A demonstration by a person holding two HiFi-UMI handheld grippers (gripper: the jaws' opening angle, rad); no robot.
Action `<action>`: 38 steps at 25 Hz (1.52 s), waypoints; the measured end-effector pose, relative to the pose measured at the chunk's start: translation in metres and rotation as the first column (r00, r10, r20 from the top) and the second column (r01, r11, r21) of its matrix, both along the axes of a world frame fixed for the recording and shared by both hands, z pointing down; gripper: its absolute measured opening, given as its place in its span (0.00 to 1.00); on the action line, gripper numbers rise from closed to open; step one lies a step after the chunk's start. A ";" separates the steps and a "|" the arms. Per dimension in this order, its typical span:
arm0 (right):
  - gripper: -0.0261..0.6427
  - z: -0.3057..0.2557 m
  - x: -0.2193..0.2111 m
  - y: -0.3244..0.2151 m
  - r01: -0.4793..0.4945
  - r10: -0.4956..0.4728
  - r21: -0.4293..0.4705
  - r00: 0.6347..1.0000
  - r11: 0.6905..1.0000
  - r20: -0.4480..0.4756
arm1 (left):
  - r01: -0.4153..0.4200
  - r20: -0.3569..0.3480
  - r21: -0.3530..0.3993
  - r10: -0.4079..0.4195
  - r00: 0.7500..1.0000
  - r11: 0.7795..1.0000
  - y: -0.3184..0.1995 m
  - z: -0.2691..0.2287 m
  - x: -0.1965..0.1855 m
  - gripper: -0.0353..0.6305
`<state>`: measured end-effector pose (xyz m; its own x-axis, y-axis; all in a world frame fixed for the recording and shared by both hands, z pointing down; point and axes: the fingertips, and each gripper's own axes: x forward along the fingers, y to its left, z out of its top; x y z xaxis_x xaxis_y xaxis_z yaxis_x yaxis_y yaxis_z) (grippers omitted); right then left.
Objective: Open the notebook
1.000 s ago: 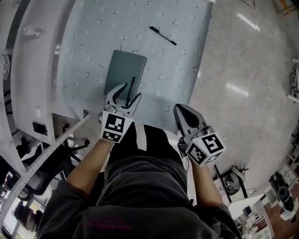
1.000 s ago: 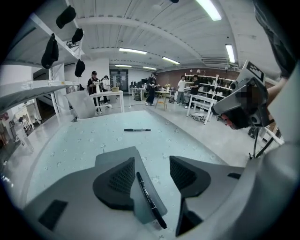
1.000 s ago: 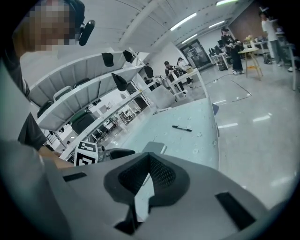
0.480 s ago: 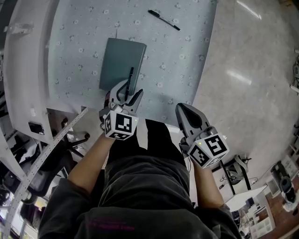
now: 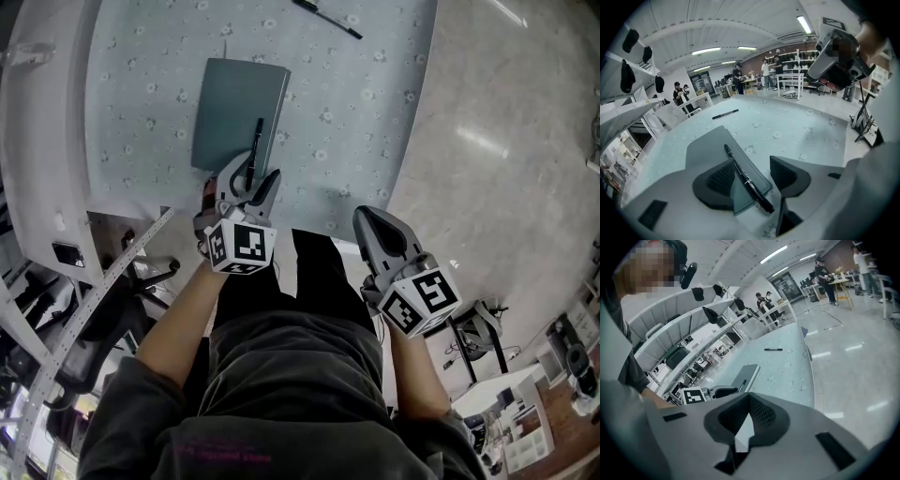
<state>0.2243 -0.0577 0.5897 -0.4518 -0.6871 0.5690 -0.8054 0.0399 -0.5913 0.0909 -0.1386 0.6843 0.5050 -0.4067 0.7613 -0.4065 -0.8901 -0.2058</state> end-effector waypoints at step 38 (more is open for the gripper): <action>0.04 0.007 -0.019 0.012 0.020 -0.020 -0.006 1.000 1.000 0.018 | -0.012 0.009 0.054 0.012 1.000 0.998 0.010 0.007 -0.013 0.17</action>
